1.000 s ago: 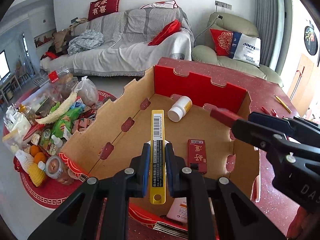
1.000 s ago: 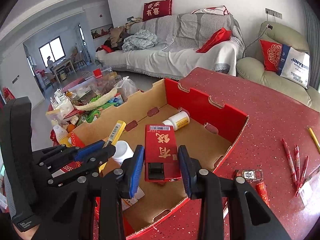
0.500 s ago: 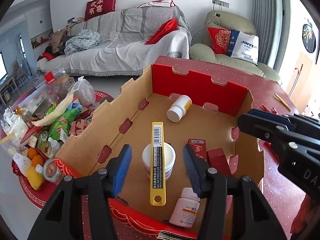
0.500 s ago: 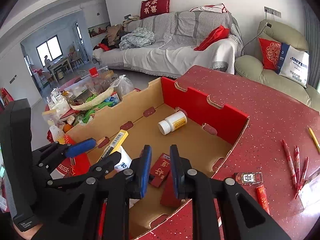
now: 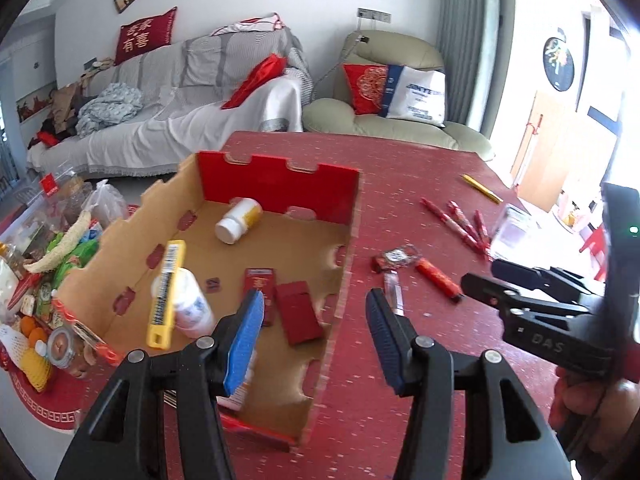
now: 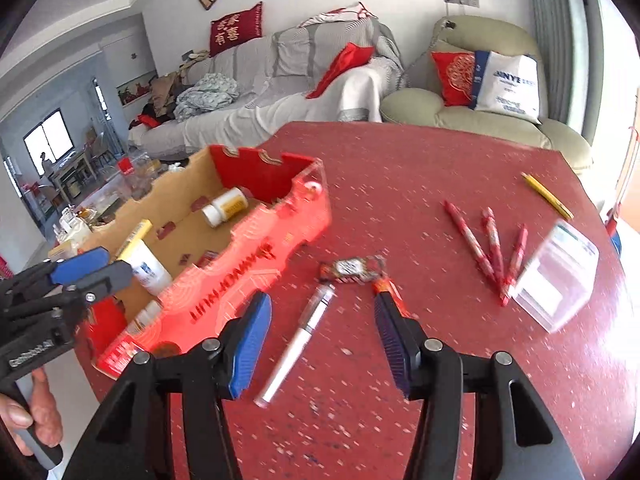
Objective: Organize rigid objects
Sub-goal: 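Withdraw both tools from the box back over the table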
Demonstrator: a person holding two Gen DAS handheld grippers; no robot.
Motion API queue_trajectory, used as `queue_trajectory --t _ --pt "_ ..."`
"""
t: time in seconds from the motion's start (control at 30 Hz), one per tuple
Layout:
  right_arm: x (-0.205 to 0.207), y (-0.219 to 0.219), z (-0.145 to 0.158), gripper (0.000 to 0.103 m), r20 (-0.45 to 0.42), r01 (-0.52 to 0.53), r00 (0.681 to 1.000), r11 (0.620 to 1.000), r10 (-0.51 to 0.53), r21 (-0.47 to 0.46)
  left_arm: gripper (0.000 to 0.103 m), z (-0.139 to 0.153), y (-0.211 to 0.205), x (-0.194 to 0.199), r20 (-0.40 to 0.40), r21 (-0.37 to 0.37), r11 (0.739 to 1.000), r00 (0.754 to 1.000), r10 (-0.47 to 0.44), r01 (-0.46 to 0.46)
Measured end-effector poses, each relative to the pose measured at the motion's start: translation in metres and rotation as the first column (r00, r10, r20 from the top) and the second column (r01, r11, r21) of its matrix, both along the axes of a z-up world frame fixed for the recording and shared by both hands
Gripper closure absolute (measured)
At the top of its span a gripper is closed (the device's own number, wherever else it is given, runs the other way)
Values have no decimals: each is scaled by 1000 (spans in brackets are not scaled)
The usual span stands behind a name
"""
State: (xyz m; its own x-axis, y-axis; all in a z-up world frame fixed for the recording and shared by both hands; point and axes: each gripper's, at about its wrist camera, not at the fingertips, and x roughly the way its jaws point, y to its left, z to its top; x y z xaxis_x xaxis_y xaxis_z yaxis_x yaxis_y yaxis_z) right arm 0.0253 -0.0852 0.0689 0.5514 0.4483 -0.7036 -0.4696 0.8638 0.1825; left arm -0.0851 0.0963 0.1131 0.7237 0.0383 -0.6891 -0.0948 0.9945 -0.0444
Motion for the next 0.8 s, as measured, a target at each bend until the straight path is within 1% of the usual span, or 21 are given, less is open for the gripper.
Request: queue_trajectory --t 0.07,0.13,0.17,0.23,0.33,0.4,0.53,0.67,0.8 --pt "1 -21 -10 52 -23 27 999 1000 -27 -7 46 -5 -27 -1 -9 -14 999 999 -53 53" --pt "3 -36 -17 52 -32 43 999 999 -44 -10 46 -15 -49 3 -38 -45 994 994 -106 105" --pt "4 -42 -19 53 -33 46 998 999 -47 -12 46 -22 -57 7 -54 -50 992 992 -118 115" --pt "7 -49 -23 53 -31 40 999 999 -41 -24 46 -37 -68 18 -91 -23 994 990 -108 106" --pt "13 -48 -27 53 -18 10 1000 999 -11 -51 50 -61 -73 40 -161 -9 997 984 -73 73" --pt "18 -45 -30 53 -18 -11 1000 998 10 -60 52 -70 -75 52 -186 7 998 981 -59 62" --pt "29 -39 -36 53 -17 -34 999 997 33 -72 52 -84 -80 65 -213 50 997 976 -51 63" --pt "37 -36 -42 53 -32 -40 999 997 38 -61 52 -93 -76 73 -229 35 999 973 -27 36" --pt "43 -26 -50 53 -46 -64 997 995 61 -78 52 -101 -69 76 -248 30 999 969 -8 15"
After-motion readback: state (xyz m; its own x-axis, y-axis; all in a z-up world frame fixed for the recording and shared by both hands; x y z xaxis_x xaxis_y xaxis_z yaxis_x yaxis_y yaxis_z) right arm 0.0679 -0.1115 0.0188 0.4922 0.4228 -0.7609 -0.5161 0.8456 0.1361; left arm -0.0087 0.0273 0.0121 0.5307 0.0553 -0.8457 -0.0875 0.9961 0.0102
